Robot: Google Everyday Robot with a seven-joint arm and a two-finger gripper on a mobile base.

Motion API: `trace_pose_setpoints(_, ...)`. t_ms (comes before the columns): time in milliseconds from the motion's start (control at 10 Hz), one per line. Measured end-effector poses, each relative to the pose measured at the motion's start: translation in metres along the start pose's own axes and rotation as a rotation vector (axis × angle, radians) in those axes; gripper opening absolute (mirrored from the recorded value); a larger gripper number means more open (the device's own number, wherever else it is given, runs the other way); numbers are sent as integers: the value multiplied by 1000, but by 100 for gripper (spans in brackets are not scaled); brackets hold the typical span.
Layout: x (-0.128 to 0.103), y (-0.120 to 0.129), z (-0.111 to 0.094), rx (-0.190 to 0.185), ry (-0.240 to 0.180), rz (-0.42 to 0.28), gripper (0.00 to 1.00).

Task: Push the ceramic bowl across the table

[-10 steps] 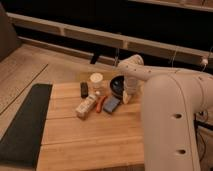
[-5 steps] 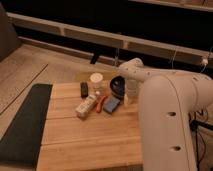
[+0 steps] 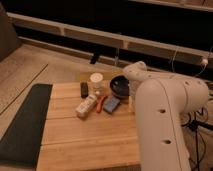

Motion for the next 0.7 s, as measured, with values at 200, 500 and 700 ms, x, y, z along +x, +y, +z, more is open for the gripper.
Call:
trace_pose_setpoints(200,-25,-10,-7,39,-58,-38,65)
trace_pose_setpoints(500,-74,9,-34,53,-218,-163,65)
trace_pose_setpoints(700,-107,17,-52,46,-362,-219,65)
